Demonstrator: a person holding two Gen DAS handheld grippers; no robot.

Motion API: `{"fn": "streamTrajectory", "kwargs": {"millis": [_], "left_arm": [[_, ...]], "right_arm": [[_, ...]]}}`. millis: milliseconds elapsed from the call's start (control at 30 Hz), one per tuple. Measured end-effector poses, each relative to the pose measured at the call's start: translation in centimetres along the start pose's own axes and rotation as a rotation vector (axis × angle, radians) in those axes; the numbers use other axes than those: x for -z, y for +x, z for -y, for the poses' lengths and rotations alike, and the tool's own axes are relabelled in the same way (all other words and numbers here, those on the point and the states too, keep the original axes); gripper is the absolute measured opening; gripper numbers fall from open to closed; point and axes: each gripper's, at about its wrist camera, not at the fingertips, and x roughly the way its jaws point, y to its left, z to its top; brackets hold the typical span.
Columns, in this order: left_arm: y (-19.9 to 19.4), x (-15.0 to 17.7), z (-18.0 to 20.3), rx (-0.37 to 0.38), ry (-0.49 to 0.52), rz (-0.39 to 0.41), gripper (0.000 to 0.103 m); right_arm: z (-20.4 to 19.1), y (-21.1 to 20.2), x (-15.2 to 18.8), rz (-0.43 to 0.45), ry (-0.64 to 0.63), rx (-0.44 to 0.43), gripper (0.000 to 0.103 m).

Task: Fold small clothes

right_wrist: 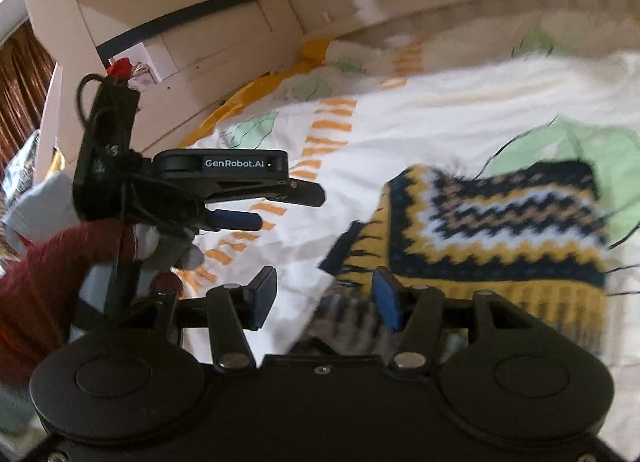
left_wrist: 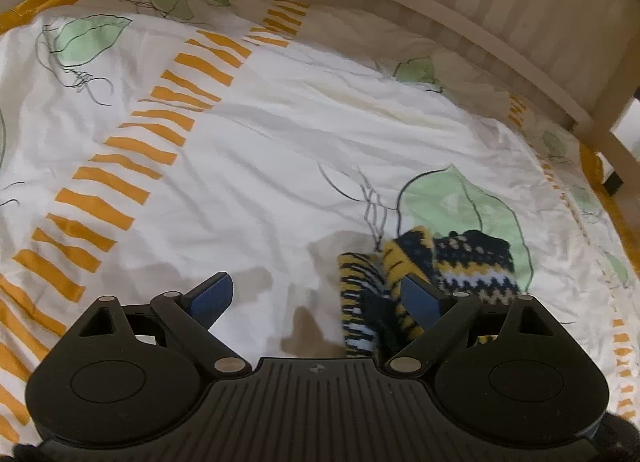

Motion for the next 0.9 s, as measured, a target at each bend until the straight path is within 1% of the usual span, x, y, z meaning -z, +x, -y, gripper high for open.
{"fn": "streamTrajectory", "kwargs": {"millis": [67,100,167,267,300,367,433,567,633,667,733,767,800,867,900], "left_arm": [[0.1,0.1,0.4,0.003,0.014,0.000,0.092],[0.2,0.1,0.6,0.002,0.021,-0.001,0.092],[0.4,0.3,0.8,0.001,0.033,-0.005,0.092],[0.7,0.6,1.1,0.009,0.048,-0.012,0.092],[0.9,0.7,1.1,0.012,0.052,-0.013,0.092],[1.2,0.9,1.4,0.022,0.058,-0.007,0.092],[1.4,1.1,2.1,0.038,0.072,0.006,0.092],[1.6,1.8,4.3,0.066,0.163,0.057,0.092],[2.0,2.3,5.4,0.047,0.227,0.071,0.092],[2.5,2.5,5.7,0.022,0.257,0.072,0.092],[3.8,2.8,5.6,-0.063,0.282,0.047,0.092],[4.5,2.9,5.2,-0.099,0.271,0.025,0.093],[5.2,2.9,4.4,-0.109,0.241,0.002,0.093],[6.2,2.7,2.7,-0.079,0.149,-0.048,0.093],[6.3,2.6,2.0,-0.062,0.106,-0.060,0.093]], "right_arm": [[-0.1,0.0,0.8,-0.018,-0.009,0.007,0.060],[-0.3,0.4,1.5,-0.042,-0.002,0.000,0.060],[-0.8,2.3,3.0,-0.112,0.031,-0.033,0.061],[-2.7,5.1,5.0,-0.187,-0.001,-0.061,0.061],[-3.3,5.6,5.4,-0.190,-0.020,-0.061,0.061],[-4.2,5.8,5.5,-0.186,-0.050,-0.061,0.065],[-4.4,5.5,5.3,-0.180,-0.060,-0.077,0.065],[-3.9,4.8,5.4,-0.176,-0.027,-0.086,0.065],[-3.7,4.7,5.5,-0.175,-0.012,-0.087,0.065],[-3.6,4.6,5.5,-0.171,-0.004,-0.088,0.065],[-3.6,4.6,5.5,-0.166,0.008,-0.093,0.065],[-3.7,4.4,5.6,-0.168,0.006,-0.094,0.065],[-3.8,4.2,5.9,-0.166,-0.002,-0.094,0.065],[-3.9,3.8,6.2,-0.164,-0.015,-0.089,0.065],[-4.0,3.7,6.2,-0.164,-0.022,-0.086,0.065]]}}
